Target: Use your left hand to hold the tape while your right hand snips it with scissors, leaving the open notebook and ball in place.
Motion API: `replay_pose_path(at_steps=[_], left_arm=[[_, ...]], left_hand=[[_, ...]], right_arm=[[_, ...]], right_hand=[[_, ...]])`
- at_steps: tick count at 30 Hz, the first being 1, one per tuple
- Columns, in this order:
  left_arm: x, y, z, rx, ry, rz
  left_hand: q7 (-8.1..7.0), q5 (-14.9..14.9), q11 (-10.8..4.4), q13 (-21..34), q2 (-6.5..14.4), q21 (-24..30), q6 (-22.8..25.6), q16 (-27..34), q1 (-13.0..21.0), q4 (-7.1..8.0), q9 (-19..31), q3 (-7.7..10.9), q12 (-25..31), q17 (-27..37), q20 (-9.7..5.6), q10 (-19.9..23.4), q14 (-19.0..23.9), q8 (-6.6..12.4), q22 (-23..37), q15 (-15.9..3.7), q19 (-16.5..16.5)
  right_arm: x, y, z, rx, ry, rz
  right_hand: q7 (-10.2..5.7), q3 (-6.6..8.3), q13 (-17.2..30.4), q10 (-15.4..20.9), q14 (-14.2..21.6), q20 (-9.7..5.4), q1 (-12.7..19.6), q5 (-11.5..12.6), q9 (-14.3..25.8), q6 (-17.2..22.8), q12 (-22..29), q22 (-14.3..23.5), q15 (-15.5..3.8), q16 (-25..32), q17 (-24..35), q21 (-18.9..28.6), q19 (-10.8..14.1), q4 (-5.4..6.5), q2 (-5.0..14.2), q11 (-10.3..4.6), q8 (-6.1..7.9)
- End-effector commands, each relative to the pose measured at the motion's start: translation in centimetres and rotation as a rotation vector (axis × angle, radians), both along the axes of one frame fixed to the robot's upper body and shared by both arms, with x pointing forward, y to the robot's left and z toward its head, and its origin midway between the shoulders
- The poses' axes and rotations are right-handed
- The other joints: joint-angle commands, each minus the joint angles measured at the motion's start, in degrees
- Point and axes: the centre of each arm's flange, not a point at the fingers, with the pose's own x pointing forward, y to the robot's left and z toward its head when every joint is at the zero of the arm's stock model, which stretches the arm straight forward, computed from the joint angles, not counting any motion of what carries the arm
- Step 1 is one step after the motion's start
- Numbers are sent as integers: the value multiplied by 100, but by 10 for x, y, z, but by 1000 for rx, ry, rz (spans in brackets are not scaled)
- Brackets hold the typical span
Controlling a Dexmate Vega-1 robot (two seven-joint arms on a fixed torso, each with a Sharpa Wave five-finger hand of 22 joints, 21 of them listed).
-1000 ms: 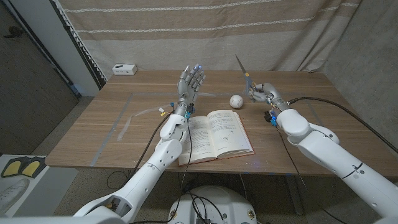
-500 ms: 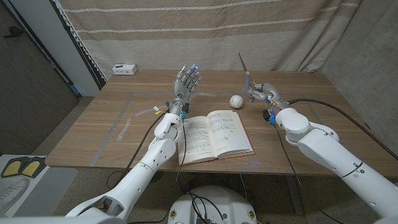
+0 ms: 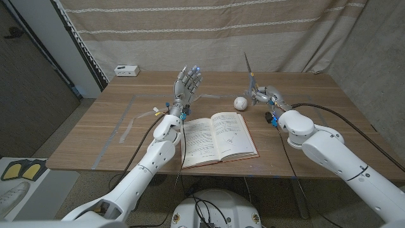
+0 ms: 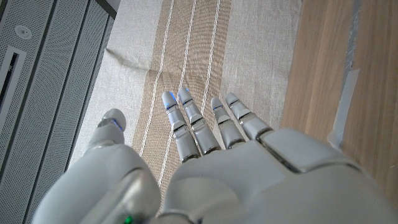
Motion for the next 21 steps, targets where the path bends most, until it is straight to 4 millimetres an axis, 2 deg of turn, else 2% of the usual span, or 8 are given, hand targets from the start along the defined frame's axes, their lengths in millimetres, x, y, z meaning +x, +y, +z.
replay_pose_path(at_steps=[1, 8, 15, 21], left_arm=[[7, 10, 1, 30, 8, -24], [10, 16, -1, 16, 15, -8], [11, 16, -2, 22, 22, -4], [12, 17, 0, 26, 19, 4]], left_hand=[[-11, 36, -6, -2, -4, -8, 53, -14, -12, -7, -5, -26, -1, 4, -480, 11, -62, -13, 18, -972, -61], [0, 41, -6, -10, -4, -21, 40, -24, -13, -8, -8, -44, -21, 3, -486, -9, -116, -26, 18, -971, -83], [12, 45, -7, -16, -1, -27, 55, -23, -20, -6, -10, -62, -34, 4, -484, -17, -140, -27, 18, -970, -93], [1, 48, -7, -18, 2, -32, 70, -19, -24, -4, -10, -74, -39, 5, -489, -12, -150, -25, 18, -969, -99]], right_arm=[[-1, 12, -3, 112, 70, 71], [0, 16, -5, 159, 116, 131], [3, 13, -6, 217, 149, 172], [6, 12, -5, 230, 175, 197]], right_hand=[[68, -5, -4, 823, -37, -690, -8, -41, 70, 124, 44, -22, -741, 60, 3, 72, -56, -21, 6, -812, 83], [113, -101, -30, 824, -106, -660, -89, -63, 246, 304, 57, -133, -733, 126, -43, 178, -100, -53, -115, -790, 257], [116, -145, -45, 794, -135, -659, -101, -41, 388, 357, 61, -216, -729, 193, -57, 252, -148, -90, -143, -782, 366], [129, -231, 42, 613, -316, -612, -139, -4, 565, 380, 85, -319, -700, 216, -106, 314, -289, -126, -223, -720, 489]])
